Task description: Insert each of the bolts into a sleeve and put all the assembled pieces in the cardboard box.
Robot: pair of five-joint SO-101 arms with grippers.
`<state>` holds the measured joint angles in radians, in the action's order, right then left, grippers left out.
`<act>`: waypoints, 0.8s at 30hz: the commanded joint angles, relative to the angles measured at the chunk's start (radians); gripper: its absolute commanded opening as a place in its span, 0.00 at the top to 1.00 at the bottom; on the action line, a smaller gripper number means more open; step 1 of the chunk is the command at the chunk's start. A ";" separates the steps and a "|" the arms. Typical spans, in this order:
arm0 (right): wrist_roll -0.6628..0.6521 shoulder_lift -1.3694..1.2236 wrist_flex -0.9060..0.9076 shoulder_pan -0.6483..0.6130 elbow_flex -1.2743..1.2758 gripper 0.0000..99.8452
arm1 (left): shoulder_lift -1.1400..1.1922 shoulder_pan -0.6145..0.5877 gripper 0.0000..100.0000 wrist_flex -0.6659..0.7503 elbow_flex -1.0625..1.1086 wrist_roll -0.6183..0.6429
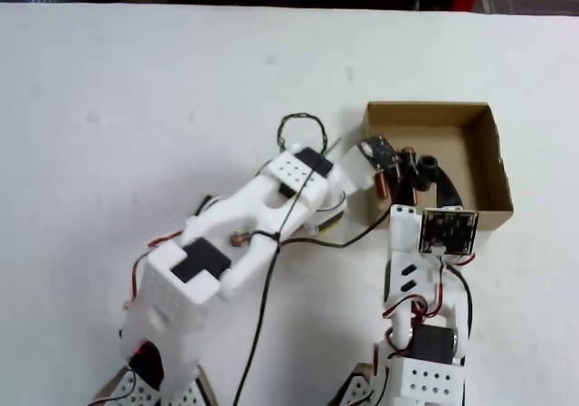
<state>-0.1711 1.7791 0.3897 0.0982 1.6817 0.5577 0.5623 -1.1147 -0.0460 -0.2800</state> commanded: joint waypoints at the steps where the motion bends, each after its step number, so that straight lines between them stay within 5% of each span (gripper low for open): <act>1: 0.011 0.016 -0.022 0.001 0.008 0.98 | -0.004 -0.001 0.95 -0.038 -0.044 0.009; 10: 0.011 0.016 -0.022 0.001 0.008 0.98 | -0.004 0.044 0.95 -0.123 -0.068 0.018; 24: 0.011 0.016 -0.022 -0.007 0.008 0.98 | -0.004 0.058 0.96 -0.649 -0.606 0.029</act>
<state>-0.1711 1.7791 0.3897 0.0982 1.6817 0.5685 0.6053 -1.6671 -0.4987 -0.2693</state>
